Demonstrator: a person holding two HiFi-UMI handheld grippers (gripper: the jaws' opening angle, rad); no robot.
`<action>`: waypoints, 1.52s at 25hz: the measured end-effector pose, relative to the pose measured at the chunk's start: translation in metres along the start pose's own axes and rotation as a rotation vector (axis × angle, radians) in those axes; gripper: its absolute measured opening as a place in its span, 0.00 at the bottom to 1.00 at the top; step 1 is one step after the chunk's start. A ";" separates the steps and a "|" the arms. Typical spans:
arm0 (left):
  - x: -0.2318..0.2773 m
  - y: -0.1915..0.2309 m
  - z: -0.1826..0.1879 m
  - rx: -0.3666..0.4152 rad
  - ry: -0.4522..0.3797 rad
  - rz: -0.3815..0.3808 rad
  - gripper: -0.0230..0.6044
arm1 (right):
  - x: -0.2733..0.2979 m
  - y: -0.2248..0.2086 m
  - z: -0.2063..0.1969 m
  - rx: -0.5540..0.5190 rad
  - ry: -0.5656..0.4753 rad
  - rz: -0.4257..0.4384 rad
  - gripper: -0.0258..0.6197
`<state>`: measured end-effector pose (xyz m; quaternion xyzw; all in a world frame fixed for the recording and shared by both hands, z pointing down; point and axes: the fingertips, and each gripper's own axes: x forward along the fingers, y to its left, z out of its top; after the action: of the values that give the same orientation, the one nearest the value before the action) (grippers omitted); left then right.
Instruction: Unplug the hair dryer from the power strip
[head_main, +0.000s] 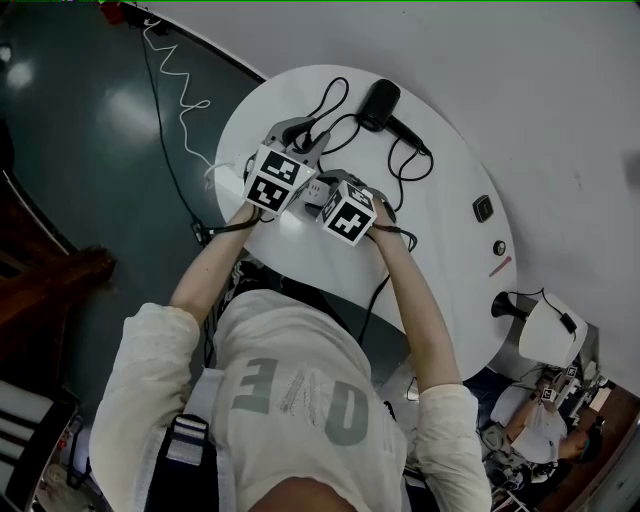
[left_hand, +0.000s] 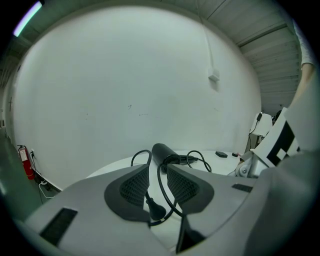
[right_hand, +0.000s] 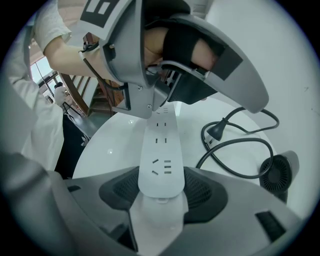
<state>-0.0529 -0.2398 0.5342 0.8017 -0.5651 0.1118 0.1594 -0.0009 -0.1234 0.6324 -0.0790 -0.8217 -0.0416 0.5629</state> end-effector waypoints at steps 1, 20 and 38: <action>-0.002 -0.001 0.002 0.000 -0.005 0.002 0.19 | 0.000 0.000 0.000 -0.001 -0.001 -0.001 0.44; -0.086 0.007 0.099 -0.016 -0.252 0.090 0.04 | -0.018 0.001 0.023 0.011 -0.062 -0.048 0.47; -0.188 -0.045 0.220 0.120 -0.484 0.171 0.04 | -0.373 -0.019 0.121 0.360 -1.204 -0.799 0.05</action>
<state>-0.0742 -0.1465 0.2572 0.7625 -0.6448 -0.0369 -0.0386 0.0162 -0.1541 0.2414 0.3102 -0.9482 -0.0576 -0.0384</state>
